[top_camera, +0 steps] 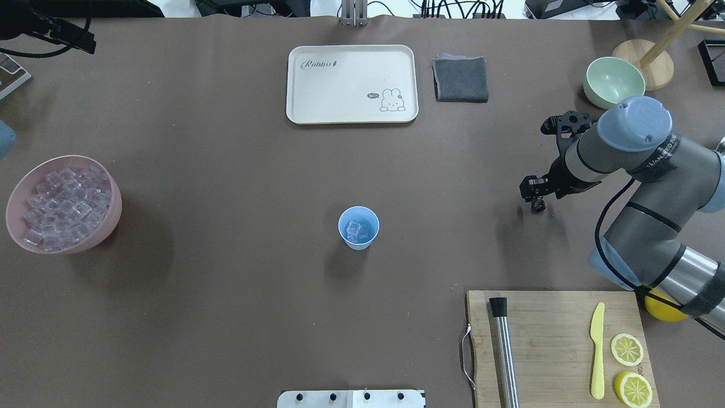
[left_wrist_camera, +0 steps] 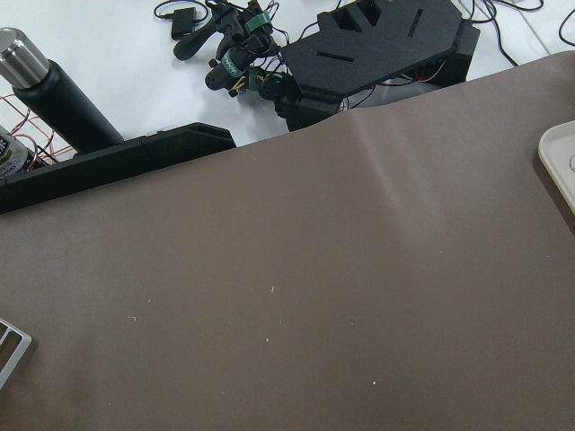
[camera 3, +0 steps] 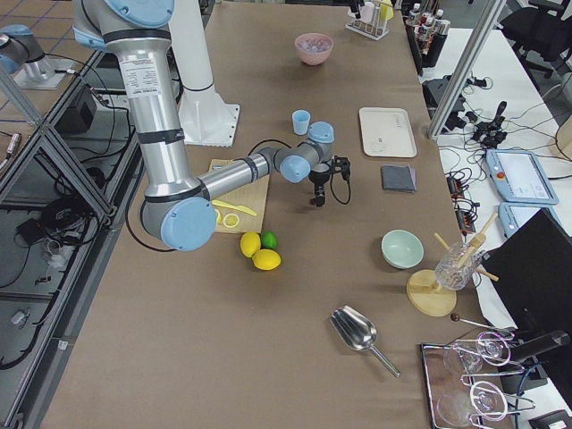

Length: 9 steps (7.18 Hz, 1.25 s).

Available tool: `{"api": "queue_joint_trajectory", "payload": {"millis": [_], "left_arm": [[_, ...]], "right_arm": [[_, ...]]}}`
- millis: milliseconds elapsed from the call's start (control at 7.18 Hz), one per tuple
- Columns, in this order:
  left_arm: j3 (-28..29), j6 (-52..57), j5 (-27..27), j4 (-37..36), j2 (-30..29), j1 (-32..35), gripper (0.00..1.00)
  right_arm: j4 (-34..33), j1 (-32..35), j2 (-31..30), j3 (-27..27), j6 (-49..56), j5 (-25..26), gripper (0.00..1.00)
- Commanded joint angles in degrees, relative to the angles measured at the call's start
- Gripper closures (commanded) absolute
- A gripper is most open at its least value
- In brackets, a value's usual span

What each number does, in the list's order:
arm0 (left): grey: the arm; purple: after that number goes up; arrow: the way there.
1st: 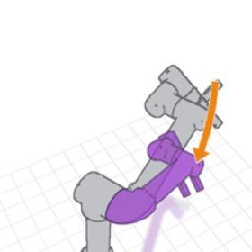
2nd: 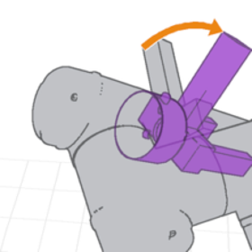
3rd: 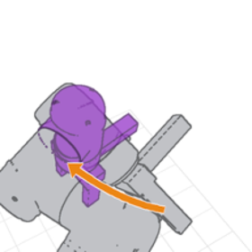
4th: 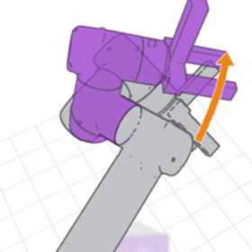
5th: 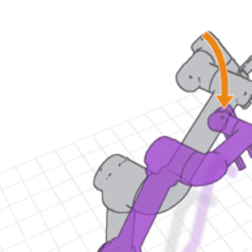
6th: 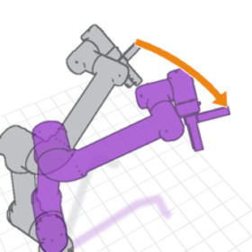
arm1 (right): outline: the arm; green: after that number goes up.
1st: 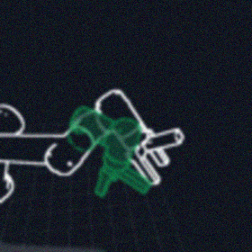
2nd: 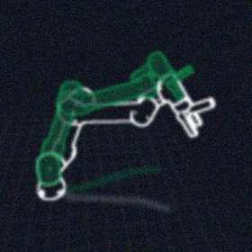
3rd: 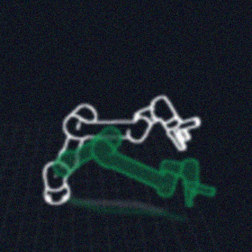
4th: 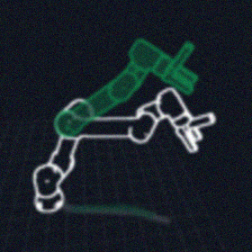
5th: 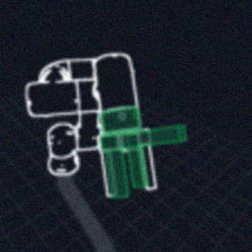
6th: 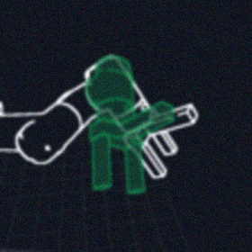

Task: Put ice and cherries in cup
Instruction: 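Lower the right gripper onto the dark cherries and grasp them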

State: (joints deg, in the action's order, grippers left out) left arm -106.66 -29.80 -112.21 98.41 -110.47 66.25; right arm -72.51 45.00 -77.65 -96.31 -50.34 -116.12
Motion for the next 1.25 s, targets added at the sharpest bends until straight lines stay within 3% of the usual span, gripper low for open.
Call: {"api": "queue_joint_trajectory", "payload": {"millis": [0,557,835,1114], "left_arm": [[-0.04,0.0,-1.25,0.02,-0.1,0.71,0.02],[-0.04,0.0,-4.06,0.02,-0.19,2.21,0.02],[-0.04,0.18,-4.51,0.11,0.43,3.7,0.02],[-0.22,6.73,-4.59,0.11,3.4,5.89,0.02]], "right_arm": [[0.0,-0.18,0.04,-0.72,-0.73,-0.33,1.0],[-0.17,1.22,-0.32,-3.43,-1.34,-0.59,1.0],[-1.05,3.77,5.28,-5.11,-1.69,-4.79,1.0],[-5.24,1.95,14.23,-5.2,-7.82,-4.73,1.0]]}}
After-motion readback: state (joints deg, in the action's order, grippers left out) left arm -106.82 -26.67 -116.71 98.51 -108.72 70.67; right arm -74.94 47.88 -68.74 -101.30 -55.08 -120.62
